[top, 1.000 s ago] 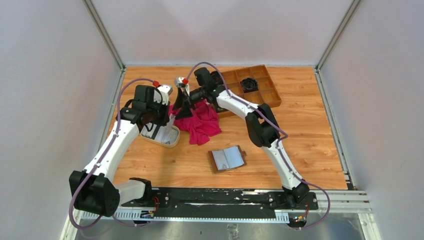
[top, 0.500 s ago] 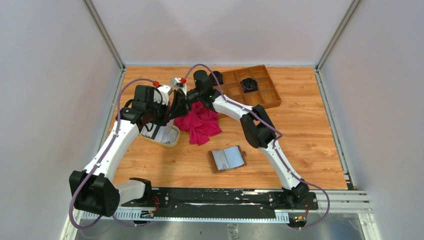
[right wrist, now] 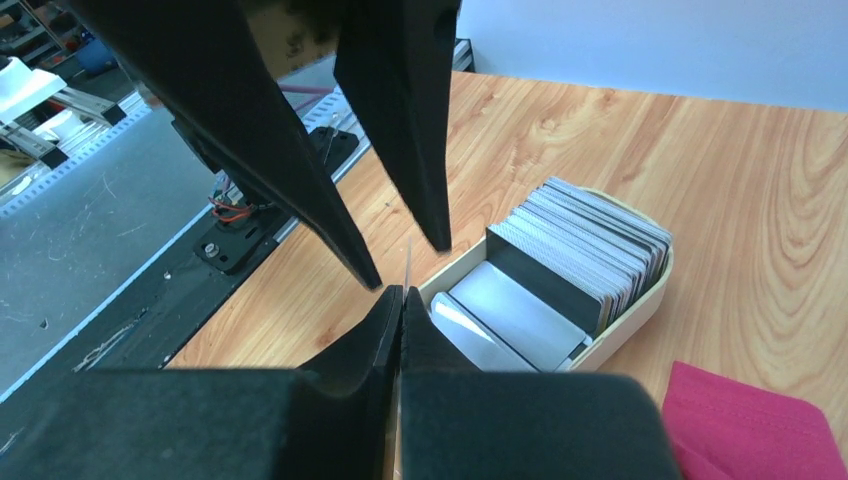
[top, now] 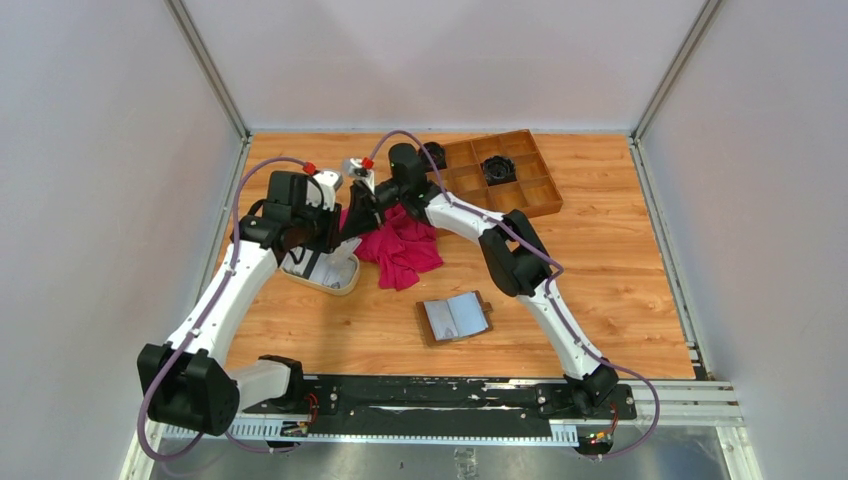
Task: Put the credit cards into the card holder
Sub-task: Pick up the credit card from the storage box, then insert the credit card into the card holder.
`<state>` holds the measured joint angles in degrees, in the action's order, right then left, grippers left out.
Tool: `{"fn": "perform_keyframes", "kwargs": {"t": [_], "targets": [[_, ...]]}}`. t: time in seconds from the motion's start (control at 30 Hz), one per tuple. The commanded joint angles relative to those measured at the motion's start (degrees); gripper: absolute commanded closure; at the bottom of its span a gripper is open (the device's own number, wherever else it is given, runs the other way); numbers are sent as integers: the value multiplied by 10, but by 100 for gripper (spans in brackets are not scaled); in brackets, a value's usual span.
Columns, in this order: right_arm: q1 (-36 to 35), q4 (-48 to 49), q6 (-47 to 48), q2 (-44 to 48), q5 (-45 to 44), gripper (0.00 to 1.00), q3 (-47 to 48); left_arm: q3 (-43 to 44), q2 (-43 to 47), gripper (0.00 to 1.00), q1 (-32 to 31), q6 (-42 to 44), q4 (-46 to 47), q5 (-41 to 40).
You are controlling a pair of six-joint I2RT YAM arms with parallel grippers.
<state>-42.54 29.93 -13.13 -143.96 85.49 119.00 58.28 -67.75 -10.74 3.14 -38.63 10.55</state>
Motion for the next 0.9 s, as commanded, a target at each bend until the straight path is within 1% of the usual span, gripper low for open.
{"fn": "perform_keyframes", "kwargs": {"t": [0.0, 0.1, 0.27, 0.3, 0.33, 0.37, 0.4, 0.43, 0.47, 0.5, 0.53, 0.57, 0.63, 0.67, 0.7, 0.77, 0.87], "targets": [[16, 73, -54, 19, 5, 100, -45, 9, 49, 55, 0, -10, -3, -29], [32, 87, -56, 66, -13, 100, -113, 2, 101, 41, 0, -19, -1, -25], [60, 86, -39, 188, -34, 100, -269, -21, 179, 25, 0, -29, 16, 37], [66, 81, -36, 215, -40, 100, -299, -30, 196, 22, 0, -44, 28, 51], [73, 68, -27, 255, -46, 100, -324, -41, 211, 18, 0, -62, 44, 66], [80, 35, -8, 287, -57, 100, -347, -54, 228, 11, 0, -81, 63, 78], [87, -28, 44, 320, -72, 100, -363, -68, 244, 2, 0, -104, 84, 84], [93, -123, 123, 355, -89, 100, -369, -84, 260, 0, 0, -131, 111, 94], [95, -245, 207, 385, -118, 100, -366, -101, 276, 0, 0, -156, 138, 106], [96, -345, 267, 415, -140, 100, -366, -119, 289, 0, 0, -187, 167, 120], [100, -404, 288, 441, -151, 100, -375, -141, 301, 0, 0, -220, 204, 136], [107, -425, 279, 468, -154, 100, -396, -165, 309, 0, 0, -253, 243, 169], [127, -434, 241, 525, -152, 100, -449, -218, 317, 0, -1, -336, 343, 220], [139, -437, 231, 558, -148, 100, -479, -242, 319, 0, -2, -383, 390, 239], [155, -438, 223, 592, -148, 100, -509, -260, 316, 0, -9, -407, 418, 243], [188, -437, 208, 661, -166, 100, -570, -275, 313, 1, -48, -397, 425, 225], [248, -438, 189, 738, -168, 100, -647, -296, 309, 0, -149, -364, 444, 159]]}}
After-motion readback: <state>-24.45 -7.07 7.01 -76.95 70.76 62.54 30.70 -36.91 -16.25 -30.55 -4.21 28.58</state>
